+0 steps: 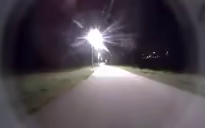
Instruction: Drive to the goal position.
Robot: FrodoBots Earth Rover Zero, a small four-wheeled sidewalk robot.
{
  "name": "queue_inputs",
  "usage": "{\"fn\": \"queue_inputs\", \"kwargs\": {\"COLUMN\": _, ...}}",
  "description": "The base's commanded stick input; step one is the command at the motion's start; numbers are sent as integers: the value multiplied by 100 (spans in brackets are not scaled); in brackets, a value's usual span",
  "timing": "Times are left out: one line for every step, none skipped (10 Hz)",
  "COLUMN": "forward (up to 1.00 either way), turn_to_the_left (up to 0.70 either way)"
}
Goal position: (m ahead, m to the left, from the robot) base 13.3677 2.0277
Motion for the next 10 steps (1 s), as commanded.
{"fn": "queue_inputs", "kwargs": {"forward": 70, "turn_to_the_left": 0}}
{"fn": "queue_inputs", "kwargs": {"forward": 70, "turn_to_the_left": 0}}
{"fn": "queue_inputs", "kwargs": {"forward": 70, "turn_to_the_left": 0}}
{"fn": "queue_inputs", "kwargs": {"forward": 70, "turn_to_the_left": 0}}
{"fn": "queue_inputs", "kwargs": {"forward": 70, "turn_to_the_left": 0}}
{"fn": "queue_inputs", "kwargs": {"forward": 70, "turn_to_the_left": 0}}
{"fn": "queue_inputs", "kwargs": {"forward": 70, "turn_to_the_left": 0}}
{"fn": "queue_inputs", "kwargs": {"forward": 70, "turn_to_the_left": 0}}
{"fn": "queue_inputs", "kwargs": {"forward": 70, "turn_to_the_left": 0}}
{"fn": "queue_inputs", "kwargs": {"forward": 70, "turn_to_the_left": 0}}
